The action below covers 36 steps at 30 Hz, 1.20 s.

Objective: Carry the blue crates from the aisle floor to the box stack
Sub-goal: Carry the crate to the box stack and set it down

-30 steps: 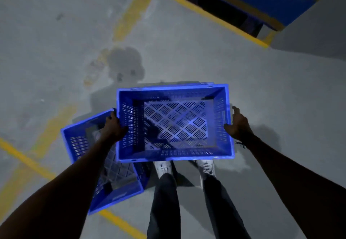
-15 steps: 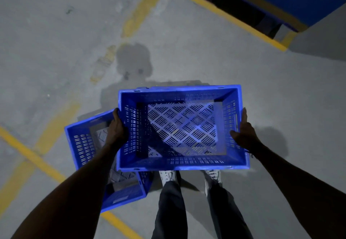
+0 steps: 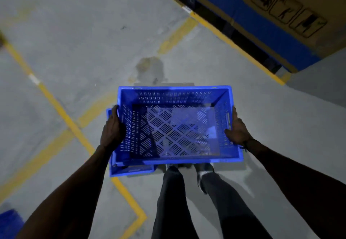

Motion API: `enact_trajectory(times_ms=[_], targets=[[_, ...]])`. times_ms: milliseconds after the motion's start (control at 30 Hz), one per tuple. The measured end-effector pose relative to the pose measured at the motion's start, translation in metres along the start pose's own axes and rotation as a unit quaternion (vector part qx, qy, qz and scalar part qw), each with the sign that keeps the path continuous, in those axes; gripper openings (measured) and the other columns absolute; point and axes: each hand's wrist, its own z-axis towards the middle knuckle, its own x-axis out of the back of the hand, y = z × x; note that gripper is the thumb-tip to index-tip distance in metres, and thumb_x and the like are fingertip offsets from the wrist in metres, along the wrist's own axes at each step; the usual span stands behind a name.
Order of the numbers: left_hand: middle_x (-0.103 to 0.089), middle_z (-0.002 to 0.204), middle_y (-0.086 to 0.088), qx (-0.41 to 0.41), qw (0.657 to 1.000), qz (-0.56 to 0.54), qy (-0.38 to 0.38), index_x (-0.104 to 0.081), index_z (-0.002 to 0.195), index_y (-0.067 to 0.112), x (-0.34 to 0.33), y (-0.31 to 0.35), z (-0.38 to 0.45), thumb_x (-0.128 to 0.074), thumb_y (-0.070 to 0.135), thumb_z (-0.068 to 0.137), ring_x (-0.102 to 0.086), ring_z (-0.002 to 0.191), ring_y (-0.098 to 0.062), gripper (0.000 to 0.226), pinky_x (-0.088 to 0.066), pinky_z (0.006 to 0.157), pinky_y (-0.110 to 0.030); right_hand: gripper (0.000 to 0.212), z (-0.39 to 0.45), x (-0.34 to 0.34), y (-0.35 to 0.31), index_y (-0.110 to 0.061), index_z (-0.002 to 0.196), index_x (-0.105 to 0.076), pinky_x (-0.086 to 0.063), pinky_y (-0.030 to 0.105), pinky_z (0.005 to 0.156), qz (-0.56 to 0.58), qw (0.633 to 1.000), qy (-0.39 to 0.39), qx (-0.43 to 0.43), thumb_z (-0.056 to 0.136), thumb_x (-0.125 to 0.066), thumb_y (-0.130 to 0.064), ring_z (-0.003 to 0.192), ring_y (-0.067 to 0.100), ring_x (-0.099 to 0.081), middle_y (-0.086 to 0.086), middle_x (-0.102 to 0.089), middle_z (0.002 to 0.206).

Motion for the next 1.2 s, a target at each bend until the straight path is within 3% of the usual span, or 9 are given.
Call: enact_trajectory(times_ms=[133, 267, 333, 400, 567, 700, 867, 1033, 1200], targets=[[-0.057, 0.119, -0.024, 0.037, 0.999, -0.025, 0.012, -0.022, 0.149, 0.022, 0.073, 0.005, -0.079, -0.067, 0.0, 0.071, -0.062, 0.092, -0.047, 0.093, -0.051, 0.067, -0.052, 0.108, -0.042, 0.032, -0.037, -0.016, 0.158, 0.012, -0.024, 0.027, 0.05, -0.031, 0.997, -0.032, 0.069, 0.085, -0.067, -0.016, 0.056, 0.024, -0.047, 0.031, -0.056, 0.103], [-0.053, 0.128, -0.022, 0.064, 0.996, -0.048, 0.042, -0.021, 0.151, 0.021, 0.131, 0.009, -0.175, -0.069, 0.003, 0.07, -0.061, 0.096, -0.044, 0.095, -0.054, 0.07, -0.054, 0.103, -0.091, 0.066, -0.082, -0.005, 0.156, 0.01, -0.03, 0.032, 0.058, -0.081, 0.984, -0.072, 0.139, 0.088, -0.067, -0.009, 0.07, 0.041, -0.059, 0.031, -0.06, 0.085], [-0.055, 0.123, -0.022, 0.076, 0.994, -0.056, 0.063, -0.021, 0.151, 0.02, 0.153, 0.004, -0.221, -0.066, 0.012, 0.068, -0.061, 0.096, -0.044, 0.095, -0.054, 0.072, -0.053, 0.1, -0.115, 0.079, -0.106, -0.003, 0.156, 0.008, -0.028, 0.033, 0.06, -0.109, 0.975, -0.082, 0.176, 0.088, -0.065, -0.006, 0.071, 0.035, -0.056, 0.024, -0.057, 0.08], [-0.059, 0.117, -0.022, 0.104, 0.989, -0.069, 0.082, -0.025, 0.149, 0.016, 0.17, -0.006, -0.263, -0.06, 0.019, 0.064, -0.062, 0.093, -0.043, 0.092, -0.054, 0.072, -0.05, 0.097, -0.137, 0.088, -0.132, -0.003, 0.157, 0.004, -0.03, 0.034, 0.061, -0.134, 0.965, -0.091, 0.204, 0.088, -0.064, -0.005, 0.075, 0.033, -0.054, 0.019, -0.055, 0.084], [-0.069, 0.093, -0.017, 0.206, 0.951, -0.141, 0.184, -0.044, 0.136, 0.005, 0.184, -0.039, -0.366, -0.056, 0.02, 0.061, -0.065, 0.078, -0.038, 0.077, -0.047, 0.068, -0.038, 0.083, -0.177, 0.078, -0.196, -0.005, 0.158, -0.012, -0.05, 0.05, 0.077, -0.149, 0.94, -0.086, 0.295, 0.089, -0.059, -0.003, 0.09, 0.049, -0.063, 0.036, -0.066, 0.103], [-0.076, 0.098, -0.014, 0.325, 0.875, -0.24, 0.267, -0.054, 0.127, 0.021, 0.174, -0.084, -0.445, -0.063, 0.026, 0.059, -0.071, 0.076, -0.033, 0.069, -0.06, 0.073, -0.047, 0.075, -0.211, 0.044, -0.253, -0.001, 0.155, -0.023, -0.045, 0.048, 0.079, -0.171, 0.907, -0.083, 0.375, 0.089, -0.057, 0.0, 0.099, 0.049, -0.06, 0.036, -0.061, 0.12], [-0.075, 0.1, -0.012, 0.401, 0.788, -0.342, 0.319, -0.06, 0.128, 0.033, 0.16, -0.121, -0.551, -0.076, 0.018, 0.075, -0.072, 0.078, -0.026, 0.057, -0.061, 0.074, -0.046, 0.077, -0.264, -0.008, -0.327, -0.001, 0.15, -0.037, -0.039, 0.044, 0.104, -0.213, 0.872, -0.108, 0.428, 0.078, -0.052, -0.02, 0.124, 0.049, -0.052, 0.029, -0.052, 0.141], [-0.074, 0.104, -0.02, 0.443, 0.686, -0.451, 0.362, -0.063, 0.134, 0.026, 0.127, -0.163, -0.647, -0.072, 0.005, 0.085, -0.072, 0.079, -0.034, 0.054, -0.061, 0.079, -0.056, 0.066, -0.314, -0.083, -0.386, -0.005, 0.144, -0.05, -0.042, 0.043, 0.107, -0.246, 0.842, -0.122, 0.465, 0.079, -0.065, -0.006, 0.123, 0.042, -0.056, 0.023, -0.059, 0.136], [-0.071, 0.116, -0.017, 0.461, 0.554, -0.559, 0.411, -0.067, 0.133, 0.021, 0.092, -0.188, -0.716, -0.067, 0.001, 0.089, -0.071, 0.097, -0.038, 0.048, -0.059, 0.076, -0.044, 0.061, -0.385, -0.163, -0.437, -0.007, 0.138, -0.058, -0.044, 0.036, 0.101, -0.26, 0.813, -0.152, 0.498, 0.077, -0.065, -0.007, 0.121, 0.038, -0.058, 0.022, -0.063, 0.131]])
